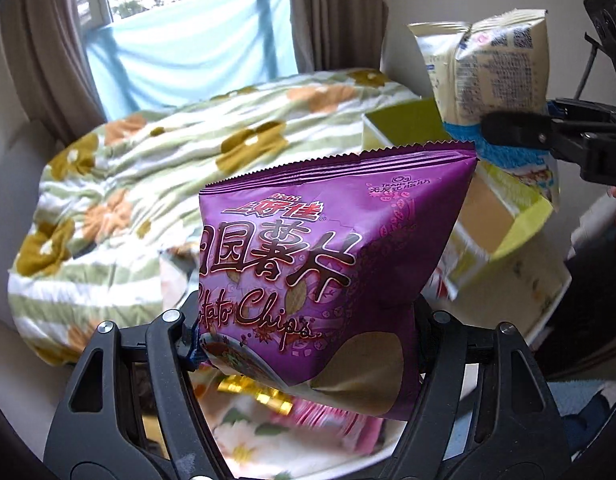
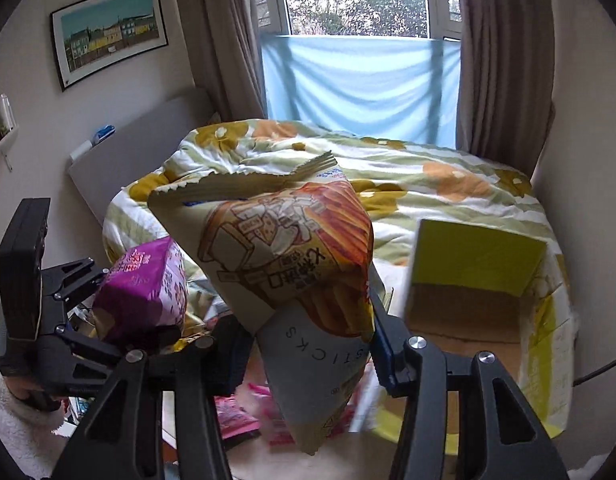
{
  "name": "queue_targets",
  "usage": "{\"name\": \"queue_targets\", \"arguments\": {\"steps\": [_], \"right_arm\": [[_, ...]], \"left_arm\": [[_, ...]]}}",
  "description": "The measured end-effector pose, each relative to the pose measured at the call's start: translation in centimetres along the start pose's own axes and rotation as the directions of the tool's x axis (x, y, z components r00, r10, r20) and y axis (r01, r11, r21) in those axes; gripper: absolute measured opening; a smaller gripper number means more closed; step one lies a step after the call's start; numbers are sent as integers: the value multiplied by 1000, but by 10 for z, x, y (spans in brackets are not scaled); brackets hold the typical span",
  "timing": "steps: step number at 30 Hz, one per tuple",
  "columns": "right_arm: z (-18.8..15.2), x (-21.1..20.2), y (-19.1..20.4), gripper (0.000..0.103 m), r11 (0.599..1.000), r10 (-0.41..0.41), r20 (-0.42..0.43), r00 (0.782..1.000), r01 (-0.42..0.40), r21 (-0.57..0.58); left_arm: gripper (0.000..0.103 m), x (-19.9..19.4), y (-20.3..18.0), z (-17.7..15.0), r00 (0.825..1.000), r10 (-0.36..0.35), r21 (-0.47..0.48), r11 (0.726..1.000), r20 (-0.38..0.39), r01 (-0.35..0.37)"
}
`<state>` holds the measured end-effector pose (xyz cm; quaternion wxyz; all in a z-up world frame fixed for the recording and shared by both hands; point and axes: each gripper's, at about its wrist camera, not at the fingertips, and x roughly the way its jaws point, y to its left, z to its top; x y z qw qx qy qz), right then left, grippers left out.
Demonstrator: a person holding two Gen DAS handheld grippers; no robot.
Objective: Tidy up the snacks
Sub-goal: 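Drop the purple chip bag into the box while the right tool drops the cream bag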
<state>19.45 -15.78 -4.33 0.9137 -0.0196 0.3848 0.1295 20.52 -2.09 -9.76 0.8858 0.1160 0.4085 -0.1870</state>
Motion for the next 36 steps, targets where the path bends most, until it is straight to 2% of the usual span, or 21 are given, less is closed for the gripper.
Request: {"name": "queue_targets", "arguments": {"steps": [5,9,15,20,22,24,28,30,36], "right_arm": [[10,-3,-65,47,999,-38,-5,999,38,13],[15,4,-125,47,996,-67,-47,997,70,58],[15,18,-200,47,986,-75,-123,990,92,140],[12,29,-234,47,974,-73,-155,985,103,200],[9,31,-242,47,971,-69,-161,985,103,217],[6,35,-249,47,967,-68,-167,984,107,233],[4,40,-255,47,962,-71,-177,982,115,249],[4,43,-253,47,962,-67,-186,980,112,247],[9,58,-243,47,972,-84,-205,975,125,198]], "left_arm": [[69,30,-47,60,1000,-13,-2,1000,28,13],[69,69,-88,109,999,-39,-4,999,23,39],[69,145,-146,166,996,-74,-43,997,-55,71],[69,197,-178,194,989,-64,-12,998,-133,63],[74,211,-183,200,986,-63,0,998,-152,63],[103,219,-187,203,987,-67,6,998,-146,69],[102,211,-179,190,987,-83,-8,997,-141,83],[102,204,-175,181,988,-66,-3,998,-139,67],[102,183,-153,155,987,-68,-46,997,-147,62]]}}
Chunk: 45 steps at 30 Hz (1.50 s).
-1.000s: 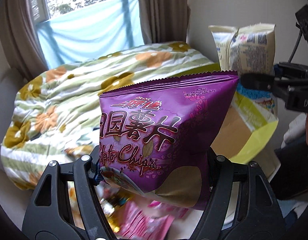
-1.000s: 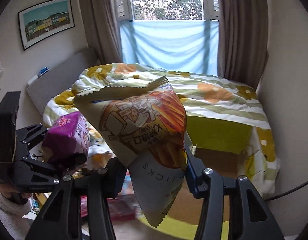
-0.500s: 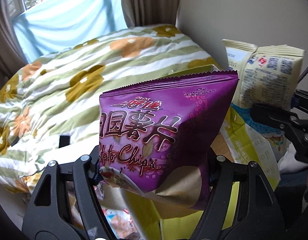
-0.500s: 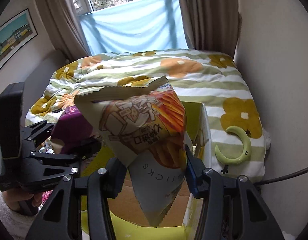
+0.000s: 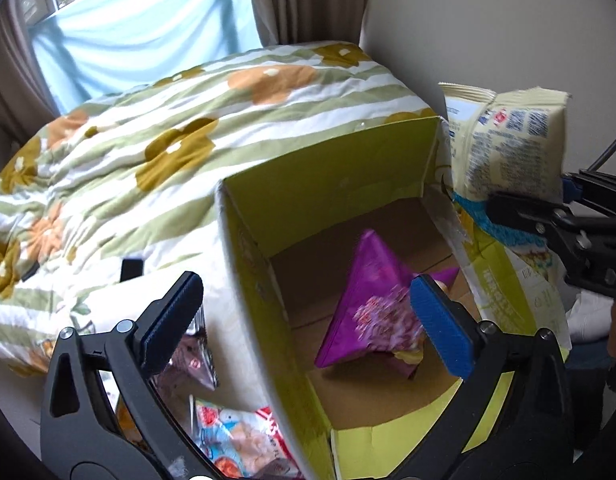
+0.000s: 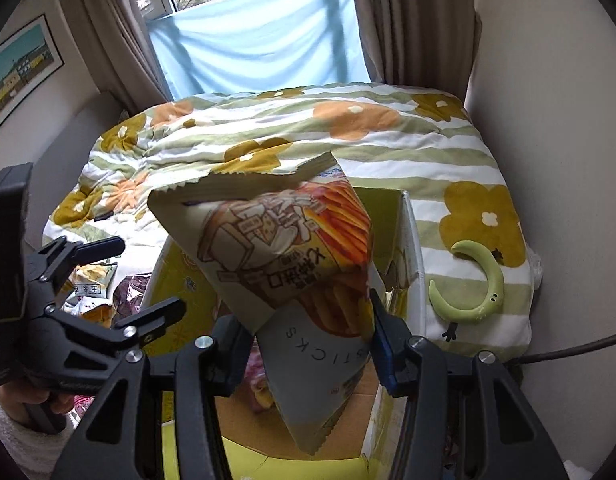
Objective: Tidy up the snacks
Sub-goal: 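Drop the purple chip bag into the box while the right tool drops the cream bag, then move both tools back over the snack pile on the table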
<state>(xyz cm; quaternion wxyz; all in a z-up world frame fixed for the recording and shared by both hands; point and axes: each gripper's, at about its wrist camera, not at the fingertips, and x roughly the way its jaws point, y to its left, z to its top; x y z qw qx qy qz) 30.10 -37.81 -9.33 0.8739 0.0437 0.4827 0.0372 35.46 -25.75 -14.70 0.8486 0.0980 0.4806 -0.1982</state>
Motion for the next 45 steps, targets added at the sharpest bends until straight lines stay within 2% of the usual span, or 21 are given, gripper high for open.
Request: {"name": "queue_targets", "arguments": {"steps": [3,9,11,13,14,17,20,32,38,45], "right_arm": [[6,8,3,48,1000,1,-10,1000,-1,3],[17,33,17,49,998,-55,-49,997,53,-36],[16,41,18,59,995,-87,-49,995,85,-50],[11,45,14,99,993,-112,-48,993,110,-33],[8,44,13,102,994,-104,-45,994,103,-19],[-4,33,7,102,998,-54,-22,998,55,25],[-14,23,7,102,999,-33,-40,999,35,39],[-22,-44,26,102,1000,-24,42,999,24,-6],[-27,-72,40,102,997,37,90,995,-31,-64],[-46,-106,76,103,990,53,176,983,-29,-136]], "left_arm": [[102,-8,12,-11,1000,1,-20,1000,6,0],[102,-17,33,-23,1000,12,-41,999,17,-12],[102,-19,38,-26,1000,14,-48,999,14,-13],[102,-22,40,-32,1000,11,-45,999,9,-11],[102,-23,41,-35,1000,18,-41,999,9,-18],[102,-28,41,-43,999,35,-32,999,5,-35],[102,-31,39,-47,1000,22,-41,999,7,-21],[102,-90,21,-55,992,45,-58,998,117,-39],[102,-130,22,-72,981,122,-101,989,151,-107],[102,-181,57,-116,965,205,-181,968,161,-175]]}}
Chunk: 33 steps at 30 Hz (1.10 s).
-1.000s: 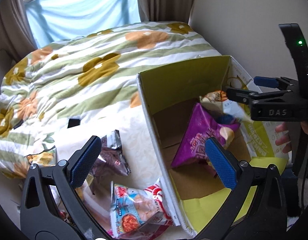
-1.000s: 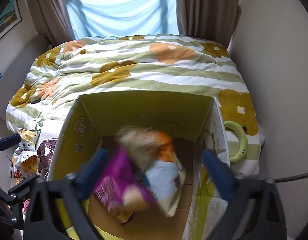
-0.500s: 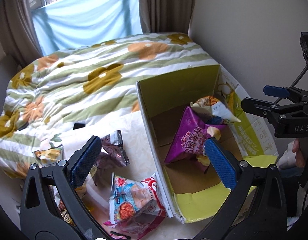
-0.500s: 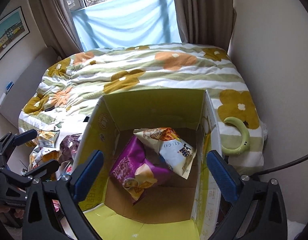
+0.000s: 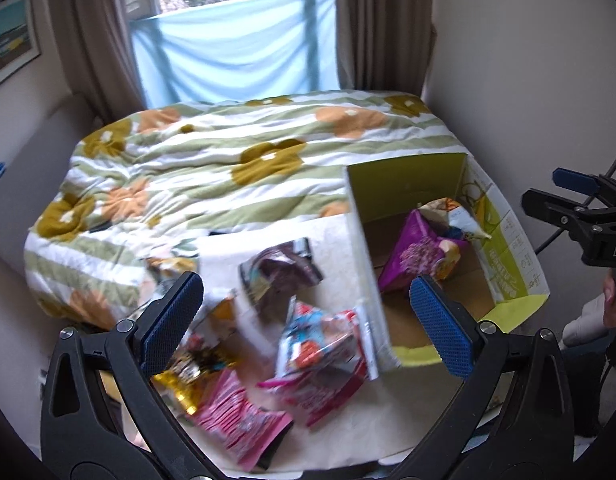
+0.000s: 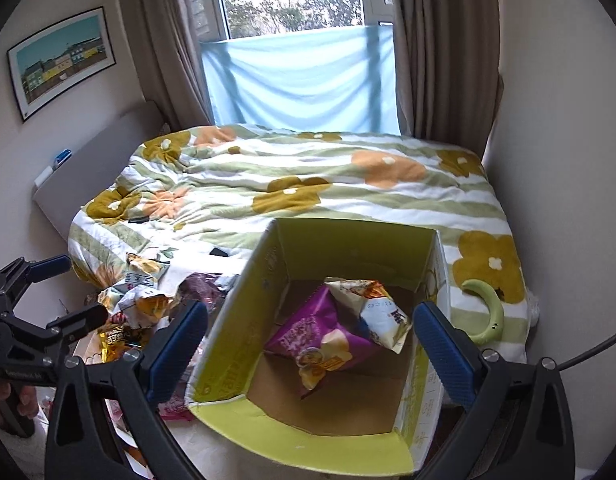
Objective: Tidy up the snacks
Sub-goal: 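Move both tools back over the snack pile on the table, then grasp a pink wafer pack with the left tool while the right grasps a pink strawberry pack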
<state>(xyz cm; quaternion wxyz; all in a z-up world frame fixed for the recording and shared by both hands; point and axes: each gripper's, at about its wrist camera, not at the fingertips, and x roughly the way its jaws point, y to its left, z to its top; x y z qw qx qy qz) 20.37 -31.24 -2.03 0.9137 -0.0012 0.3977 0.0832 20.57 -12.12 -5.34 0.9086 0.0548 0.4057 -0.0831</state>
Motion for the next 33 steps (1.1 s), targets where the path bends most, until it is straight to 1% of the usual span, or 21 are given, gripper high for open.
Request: {"name": "queue_targets", "arguments": {"steps": [4,9,14,16,19,23,28,30,33], "right_arm": [[-11,-14,28,102,1000,19,38,999,-20,9],[-30,-26,72,103,1000,5,72,997,-7,30],[-55,-25,118,103,995,-3,49,999,-2,103],[-66,-20,136,102,994,-20,30,999,17,112],[-86,-14,159,102,991,-32,8,999,31,131],[-112,-3,176,103,987,-30,-14,999,31,155],[-139,18,191,102,991,-30,-46,998,36,132],[-148,26,195,102,993,-31,-63,998,38,108],[-162,43,196,102,998,-27,-88,996,32,60]], "left_arm": [[102,-20,39,-28,1000,10,-49,999,5,-10],[102,-37,91,-65,1000,-5,-59,998,-1,5],[102,-47,136,-102,998,-52,-51,997,-23,51],[102,-47,149,-116,997,-74,-42,996,-34,73],[102,-42,165,-136,990,-128,-27,992,-57,126],[102,-28,168,-160,978,-183,30,982,-104,187],[102,-9,155,-180,964,-227,114,963,-142,244],[102,-1,144,-186,960,-238,145,955,-150,259],[102,13,128,-196,961,-227,188,949,-156,255]]}}
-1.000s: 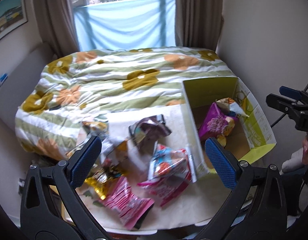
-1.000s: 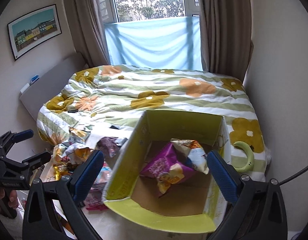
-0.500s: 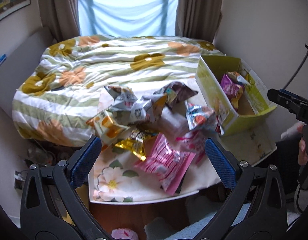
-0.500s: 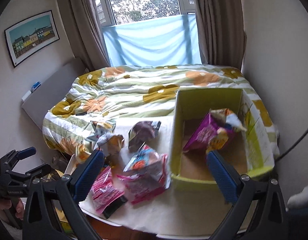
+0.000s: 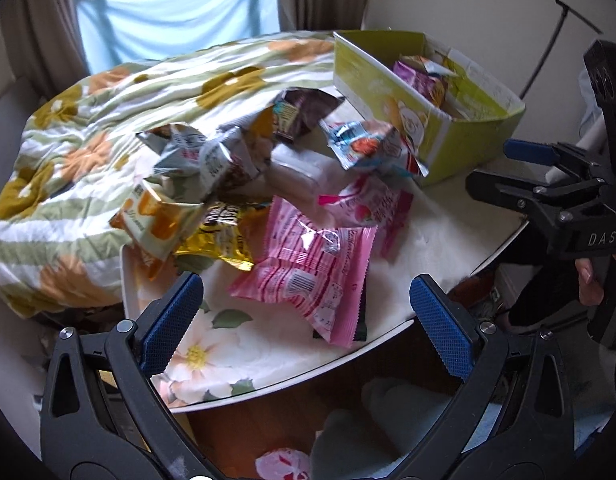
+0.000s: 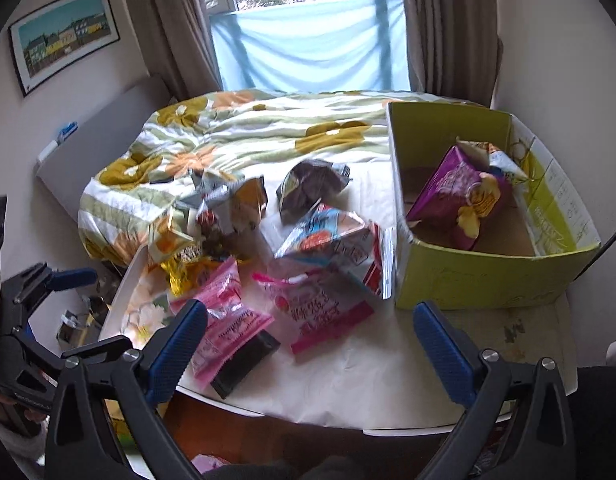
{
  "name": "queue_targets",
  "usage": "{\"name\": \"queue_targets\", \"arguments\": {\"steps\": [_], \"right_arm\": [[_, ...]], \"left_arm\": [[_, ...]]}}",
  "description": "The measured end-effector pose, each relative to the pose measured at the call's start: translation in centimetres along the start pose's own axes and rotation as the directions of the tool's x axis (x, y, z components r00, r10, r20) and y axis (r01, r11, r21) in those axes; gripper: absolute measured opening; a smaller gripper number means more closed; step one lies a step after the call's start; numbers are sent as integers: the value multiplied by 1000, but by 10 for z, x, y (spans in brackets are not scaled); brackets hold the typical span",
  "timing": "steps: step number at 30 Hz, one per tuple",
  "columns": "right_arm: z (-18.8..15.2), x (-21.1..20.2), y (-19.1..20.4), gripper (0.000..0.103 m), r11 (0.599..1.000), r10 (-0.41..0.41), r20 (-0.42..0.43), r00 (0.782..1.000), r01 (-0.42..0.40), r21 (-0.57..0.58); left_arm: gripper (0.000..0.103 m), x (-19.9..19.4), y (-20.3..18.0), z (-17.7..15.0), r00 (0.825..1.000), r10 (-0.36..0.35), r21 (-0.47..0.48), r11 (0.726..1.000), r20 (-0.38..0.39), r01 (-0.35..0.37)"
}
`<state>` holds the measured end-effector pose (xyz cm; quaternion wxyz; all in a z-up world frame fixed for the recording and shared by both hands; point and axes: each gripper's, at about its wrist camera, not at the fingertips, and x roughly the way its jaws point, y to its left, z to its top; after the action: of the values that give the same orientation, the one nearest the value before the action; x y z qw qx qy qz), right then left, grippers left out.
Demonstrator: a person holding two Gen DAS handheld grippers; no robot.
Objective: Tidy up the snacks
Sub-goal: 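Grasp a pink wafer pack with the left tool while the right grasps a pink strawberry pack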
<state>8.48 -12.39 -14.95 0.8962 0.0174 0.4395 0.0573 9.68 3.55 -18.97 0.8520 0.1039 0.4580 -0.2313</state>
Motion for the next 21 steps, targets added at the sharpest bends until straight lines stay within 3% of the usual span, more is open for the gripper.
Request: {"name": "queue_targets", "arguments": {"steps": [8,14,21], "right_arm": [[-22,42,-12,102,990,19,-57,998,-27,-141],[-30,68,-23,102,973,41,-85,996,-60,-223],[-33,92,-23,98,952,91,-122,988,-123,-281]], "left_arm": [[102,48,-34,-5,997,77,63,995,-11,-76],[101,81,-42,-8,984,179,83,981,-18,-177],[91,116,-49,-9,965,250,128,962,-76,-240]]}}
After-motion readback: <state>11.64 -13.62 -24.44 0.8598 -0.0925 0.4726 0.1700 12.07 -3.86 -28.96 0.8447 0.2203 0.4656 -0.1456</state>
